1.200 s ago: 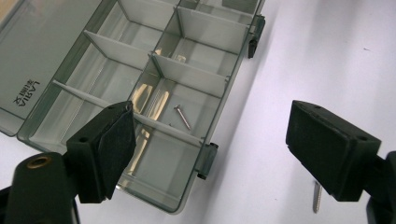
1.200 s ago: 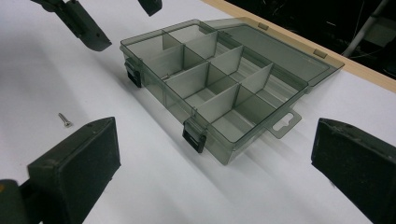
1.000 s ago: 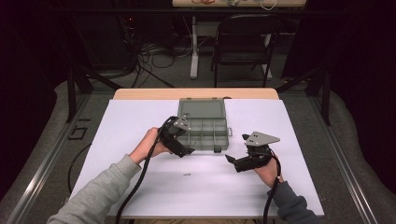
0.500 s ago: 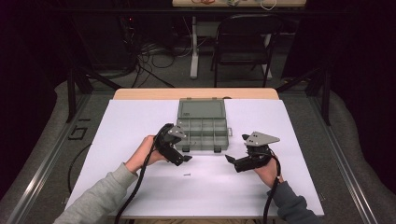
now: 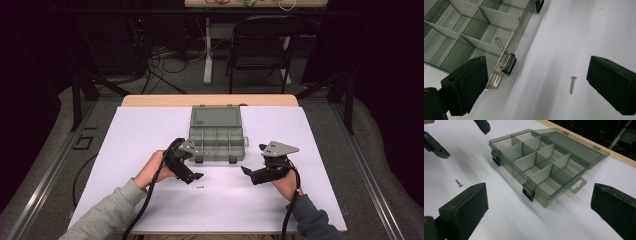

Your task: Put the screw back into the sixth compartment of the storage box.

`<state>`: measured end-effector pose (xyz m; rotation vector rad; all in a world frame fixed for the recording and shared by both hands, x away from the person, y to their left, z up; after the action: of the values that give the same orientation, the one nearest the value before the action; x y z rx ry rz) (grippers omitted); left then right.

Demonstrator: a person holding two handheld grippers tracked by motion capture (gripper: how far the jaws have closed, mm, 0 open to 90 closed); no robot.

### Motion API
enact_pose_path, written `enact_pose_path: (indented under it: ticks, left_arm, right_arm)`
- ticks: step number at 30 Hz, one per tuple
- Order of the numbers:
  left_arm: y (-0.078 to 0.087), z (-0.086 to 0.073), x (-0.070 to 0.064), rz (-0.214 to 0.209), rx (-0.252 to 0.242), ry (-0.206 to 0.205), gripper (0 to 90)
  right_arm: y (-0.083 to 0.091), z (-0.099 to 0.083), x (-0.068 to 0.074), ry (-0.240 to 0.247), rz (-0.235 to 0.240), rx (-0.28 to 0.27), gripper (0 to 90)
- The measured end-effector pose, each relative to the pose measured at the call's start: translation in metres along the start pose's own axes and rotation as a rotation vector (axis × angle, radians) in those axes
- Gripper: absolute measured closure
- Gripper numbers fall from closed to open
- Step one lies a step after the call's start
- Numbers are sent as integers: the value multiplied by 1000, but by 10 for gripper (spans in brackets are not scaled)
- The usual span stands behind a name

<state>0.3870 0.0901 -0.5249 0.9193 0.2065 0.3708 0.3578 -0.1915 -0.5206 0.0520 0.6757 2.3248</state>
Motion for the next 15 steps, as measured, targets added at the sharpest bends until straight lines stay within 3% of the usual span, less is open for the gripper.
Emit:
enact_pose_path:
  ticks: [15]
  left_arm:
    - [-9,-7,-7,-19,31,-17,0]
  right_arm:
    - [0,0,0,1,-2,-2,3]
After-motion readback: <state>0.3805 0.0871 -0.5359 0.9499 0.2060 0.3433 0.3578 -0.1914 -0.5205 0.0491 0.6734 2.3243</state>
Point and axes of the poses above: each handheld gripper's, and its own axes: y roughly backward along the jaws, z roughly out of its top, x roughly to its left, the point moved 3 cm from there along -y, roughly forward along the jaws, and after that the axes turned 5 degrees about y, right-handed, at the moved point
